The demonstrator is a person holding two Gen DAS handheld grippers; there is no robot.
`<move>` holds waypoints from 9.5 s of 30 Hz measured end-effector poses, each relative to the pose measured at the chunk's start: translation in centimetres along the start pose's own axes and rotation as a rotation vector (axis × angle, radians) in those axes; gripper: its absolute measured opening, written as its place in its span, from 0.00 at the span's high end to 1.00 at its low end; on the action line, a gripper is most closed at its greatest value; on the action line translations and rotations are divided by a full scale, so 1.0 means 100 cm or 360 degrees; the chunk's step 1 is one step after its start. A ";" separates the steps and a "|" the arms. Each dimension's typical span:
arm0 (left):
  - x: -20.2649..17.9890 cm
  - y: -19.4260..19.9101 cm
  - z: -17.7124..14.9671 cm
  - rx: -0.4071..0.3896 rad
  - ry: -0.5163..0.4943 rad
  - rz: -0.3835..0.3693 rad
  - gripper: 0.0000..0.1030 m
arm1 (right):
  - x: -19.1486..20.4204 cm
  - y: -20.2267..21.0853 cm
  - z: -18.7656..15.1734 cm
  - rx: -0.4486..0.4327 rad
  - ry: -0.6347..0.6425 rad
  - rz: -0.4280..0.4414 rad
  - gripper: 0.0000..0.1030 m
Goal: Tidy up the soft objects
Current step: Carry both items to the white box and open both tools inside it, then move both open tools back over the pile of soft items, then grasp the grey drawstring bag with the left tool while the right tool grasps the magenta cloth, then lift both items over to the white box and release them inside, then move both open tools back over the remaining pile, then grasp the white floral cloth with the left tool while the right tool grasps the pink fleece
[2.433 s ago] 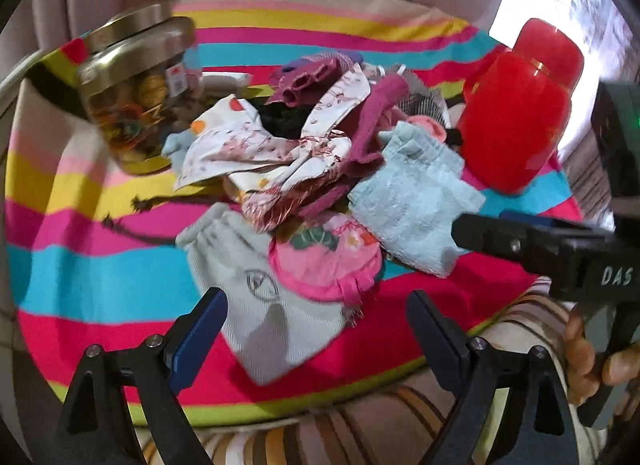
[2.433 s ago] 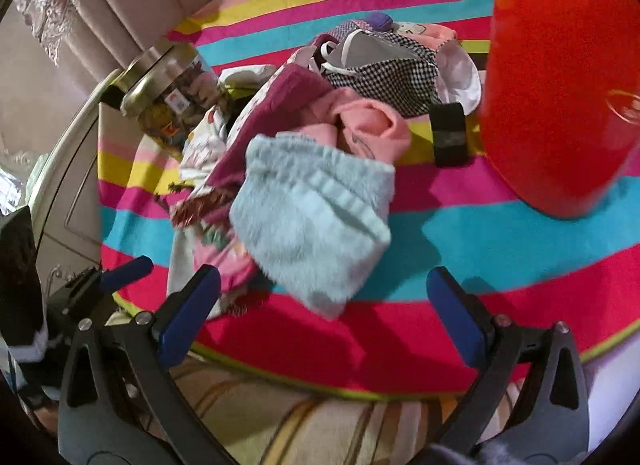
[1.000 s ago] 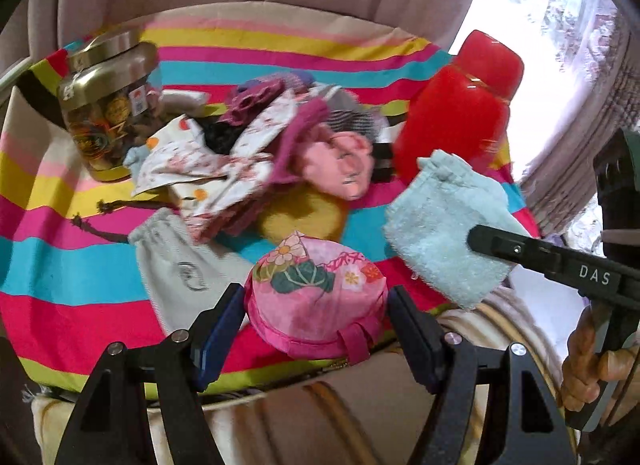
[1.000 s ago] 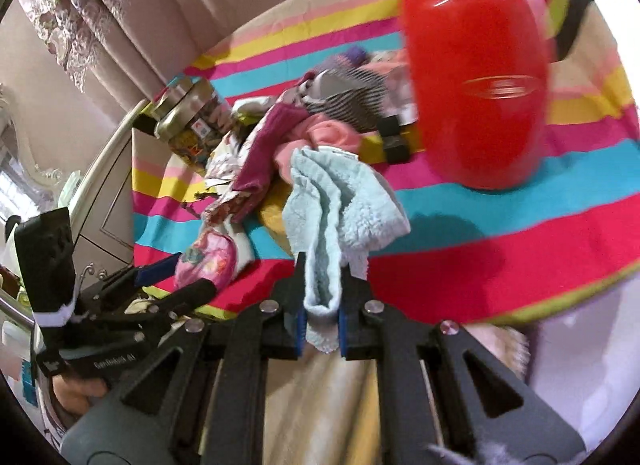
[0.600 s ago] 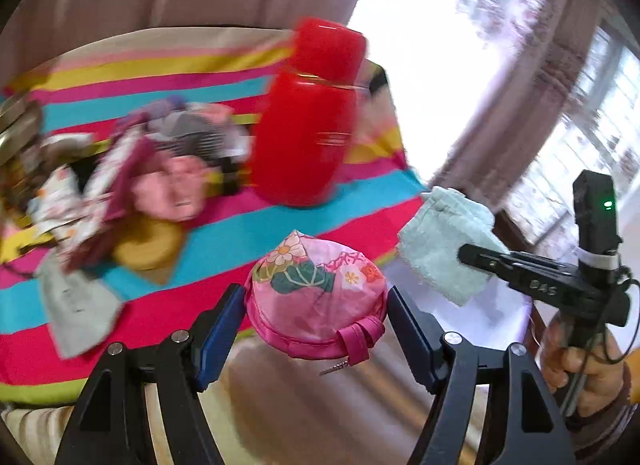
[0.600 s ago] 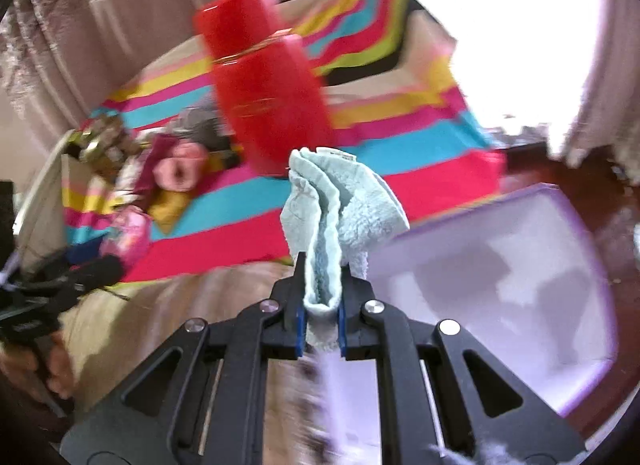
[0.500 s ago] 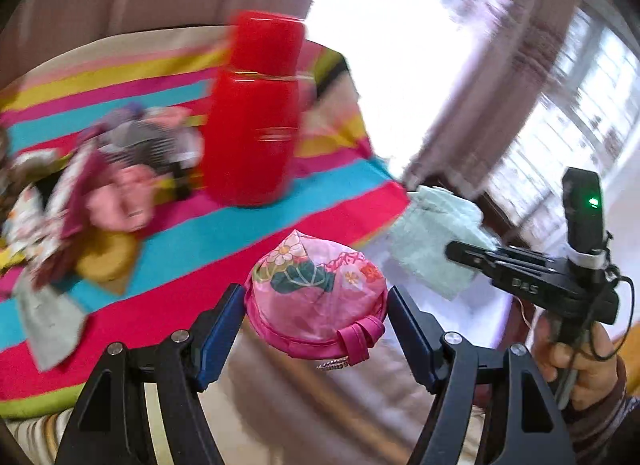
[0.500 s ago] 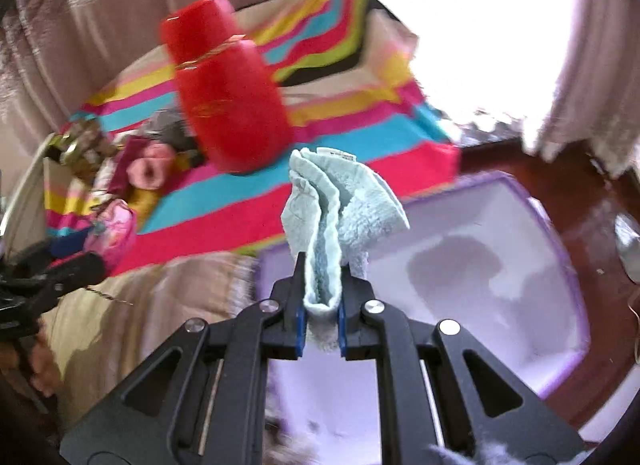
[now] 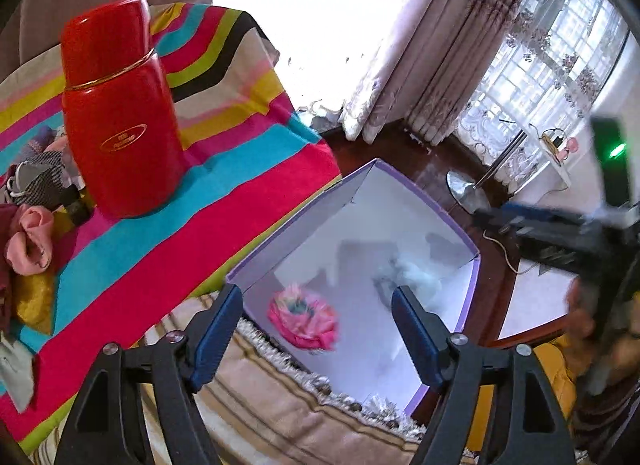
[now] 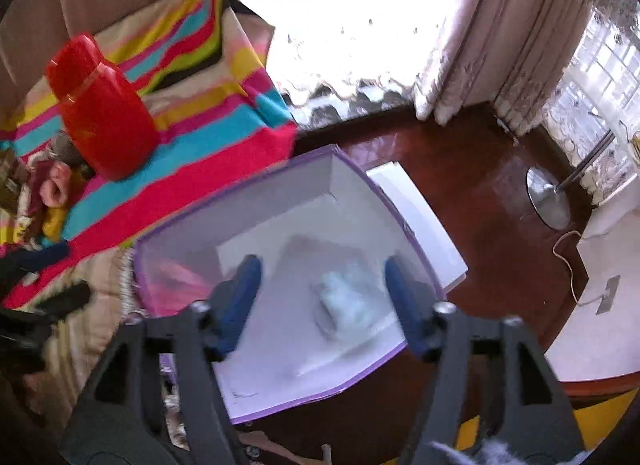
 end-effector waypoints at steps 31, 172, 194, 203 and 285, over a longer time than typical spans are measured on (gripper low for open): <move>0.250 0.170 -0.091 -0.0300 0.0834 0.0586 0.18 | 0.273 0.204 0.085 -0.0173 0.0918 0.0571 0.18; 0.270 0.176 -0.155 -0.0711 0.1123 0.0373 0.92 | 0.256 0.032 0.091 -0.0504 0.0293 0.1197 0.83; 0.055 0.072 -0.050 -0.0353 0.0430 -0.0149 0.92 | 0.038 -0.023 -0.001 -0.0270 0.0040 0.0450 0.83; -0.016 0.024 -0.050 -0.0077 0.0244 -0.0333 0.68 | 0.001 -0.044 -0.025 -0.0127 -0.0046 0.0353 0.75; 0.307 0.065 -0.051 -0.0280 0.0368 0.0248 0.68 | 0.358 -0.109 0.043 -0.0076 0.0617 0.0679 0.28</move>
Point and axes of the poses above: each gripper's, at about its wrist camera, not at the fingertips, and y roughly against the way its jaws point, x to its left, z to its top, the point moved 1 cm from there along -y, roughly the way its jaws point, and after that the axes turned 4 degrees about y, right-handed, at the moved point
